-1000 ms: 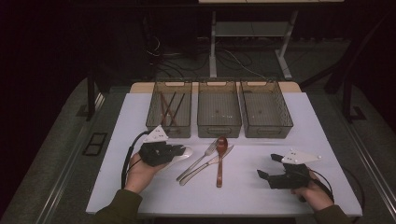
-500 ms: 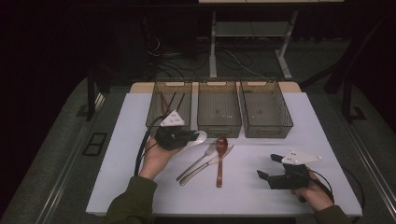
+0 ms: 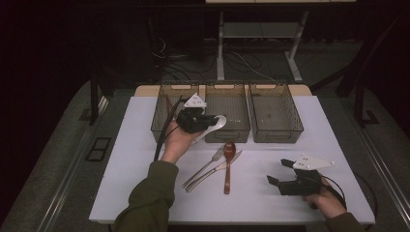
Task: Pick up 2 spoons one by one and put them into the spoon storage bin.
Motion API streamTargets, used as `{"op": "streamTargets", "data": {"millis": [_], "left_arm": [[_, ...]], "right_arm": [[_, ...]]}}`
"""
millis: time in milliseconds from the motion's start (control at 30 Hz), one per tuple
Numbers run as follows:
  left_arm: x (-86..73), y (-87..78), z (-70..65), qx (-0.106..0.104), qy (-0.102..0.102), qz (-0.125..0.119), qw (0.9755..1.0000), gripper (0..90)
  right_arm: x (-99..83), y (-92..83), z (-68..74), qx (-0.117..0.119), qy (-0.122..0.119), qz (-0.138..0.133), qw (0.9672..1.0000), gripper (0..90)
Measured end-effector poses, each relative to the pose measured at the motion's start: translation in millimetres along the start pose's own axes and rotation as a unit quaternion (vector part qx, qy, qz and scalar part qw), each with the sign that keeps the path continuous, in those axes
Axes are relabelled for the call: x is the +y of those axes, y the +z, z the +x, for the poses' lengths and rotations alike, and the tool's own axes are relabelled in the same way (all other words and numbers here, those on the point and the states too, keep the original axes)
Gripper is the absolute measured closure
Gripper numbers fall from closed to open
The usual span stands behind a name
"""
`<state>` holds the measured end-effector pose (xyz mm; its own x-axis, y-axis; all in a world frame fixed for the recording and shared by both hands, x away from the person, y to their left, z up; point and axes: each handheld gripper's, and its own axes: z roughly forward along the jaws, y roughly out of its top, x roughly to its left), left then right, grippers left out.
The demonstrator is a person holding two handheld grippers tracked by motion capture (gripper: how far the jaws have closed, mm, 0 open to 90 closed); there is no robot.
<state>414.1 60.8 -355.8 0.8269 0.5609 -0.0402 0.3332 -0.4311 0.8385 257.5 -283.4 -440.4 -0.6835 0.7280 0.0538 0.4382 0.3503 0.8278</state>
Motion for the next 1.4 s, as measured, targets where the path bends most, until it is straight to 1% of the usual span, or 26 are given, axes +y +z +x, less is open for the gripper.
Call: {"op": "streamTargets", "data": {"millis": [133,200,267,300,333,400,433,467,500,533,567,600,667,733,867,933,1000,1067,1167,1200,1233,1300,1367,1400], "left_arm": [[9.0,14.3,7.4,0.004,-0.006,0.003,1.0,83.1],[13.5,20.6,9.9,0.005,-0.011,-0.001,0.9999,83.1],[18.0,26.6,12.1,0.007,-0.011,-0.005,0.9999,83.1],[19.6,28.9,13.3,0.009,-0.01,-0.004,0.9999,83.0],[21.3,32.8,13.8,0.012,-0.016,-0.008,0.9998,83.1],[24.6,39.5,16.2,0.018,-0.018,-0.007,0.9997,83.1],[25.9,43.7,17.9,0.024,-0.014,-0.002,0.9996,83.1],[26.3,46.6,18.2,0.029,-0.016,-0.002,0.9995,83.1],[26.8,49.9,20.4,0.034,-0.013,0.005,0.9993,83.1],[26.5,53.7,20.4,0.038,-0.024,-0.001,0.999,83.0],[26.6,55.4,23.0,0.041,-0.016,0.008,0.999,83.0],[26.3,58.6,23.2,0.042,-0.026,0.003,0.9988,83.0],[26.1,62.7,24.3,0.043,-0.029,0.004,0.9987,83.0],[25.5,67.9,24.1,0.057,-0.025,0.011,0.998,83.0],[22.0,75.4,25.0,0.06,-0.043,0.013,0.9972,81.2],[22.1,75.5,23.3,0.063,-0.043,0.012,0.997,67.6],[23.1,73.8,20.8,0.063,-0.039,0.009,0.9972,63.5],[23.9,71.5,19.4,0.06,-0.041,0.007,0.9974,56.4],[23.4,65.8,13.7,0.05,-0.04,-0.006,0.9979,49.9],[22.6,64.7,10.0,0.049,-0.051,-0.019,0.9973,49.1],[21.4,61.3,8.9,0.044,-0.045,-0.017,0.9979,47.6],[18.4,55.7,4.6,0.035,-0.047,-0.021,0.9981,44.6],[15.8,49.2,3.0,0.027,-0.029,-0.011,0.9992,41.9],[13.8,45.5,0.3,0.027,-0.031,-0.009,0.9991,41.1]], "right_arm": [[0.2,-0.3,-0.2,-0.001,0.004,-0.002,1.0,17.9],[0.1,-0.4,-0.4,0.0,0.003,-0.001,1.0,17.8],[0.0,-0.6,-0.3,-0.002,0.004,-0.001,1.0,17.8],[0.0,-0.8,-0.1,-0.003,0.005,-0.001,1.0,17.9],[-0.1,-1.0,0.1,-0.003,0.005,-0.001,1.0,17.8],[-0.2,-1.6,0.0,-0.002,0.005,-0.002,1.0,17.9],[-0.1,-1.6,-0.5,-0.003,0.003,-0.004,1.0,17.9],[-0.1,-1.9,-0.5,-0.001,0.006,-0.005,1.0,17.9],[-0.1,-2.1,-0.6,-0.002,0.007,-0.005,1.0,17.9],[-0.2,-2.2,-1.0,-0.002,0.006,-0.006,1.0,17.9],[-0.3,-2.2,-1.2,-0.002,0.008,-0.007,0.9999,17.9],[-0.2,-2.3,-1.3,-0.001,0.007,-0.006,1.0,17.8],[0.0,-2.1,-1.3,-0.001,0.008,-0.006,1.0,17.9],[0.1,-2.2,-1.0,-0.001,0.007,-0.006,1.0,17.8],[0.5,-2.9,-0.7,-0.002,0.006,-0.01,0.9999,17.9],[0.5,-3.1,-0.6,-0.001,0.008,-0.008,0.9999,17.8],[0.3,-2.6,-1.1,-0.002,0.005,-0.009,0.9999,17.9],[0.5,-2.7,-1.1,0.0,0.006,-0.006,1.0,17.9],[0.5,-1.9,-0.6,0.001,0.005,-0.008,1.0,17.8],[0.5,-1.6,-0.7,0.0,0.004,-0.007,1.0,17.8],[0.6,-1.2,-0.6,0.0,0.005,-0.006,1.0,17.8],[0.5,-0.5,-0.8,0.0,0.005,-0.003,1.0,17.8],[0.4,-0.3,-1.3,-0.001,0.002,-0.001,1.0,17.8],[0.5,-0.4,-1.4,0.0,0.003,-0.001,1.0,17.9]]}}
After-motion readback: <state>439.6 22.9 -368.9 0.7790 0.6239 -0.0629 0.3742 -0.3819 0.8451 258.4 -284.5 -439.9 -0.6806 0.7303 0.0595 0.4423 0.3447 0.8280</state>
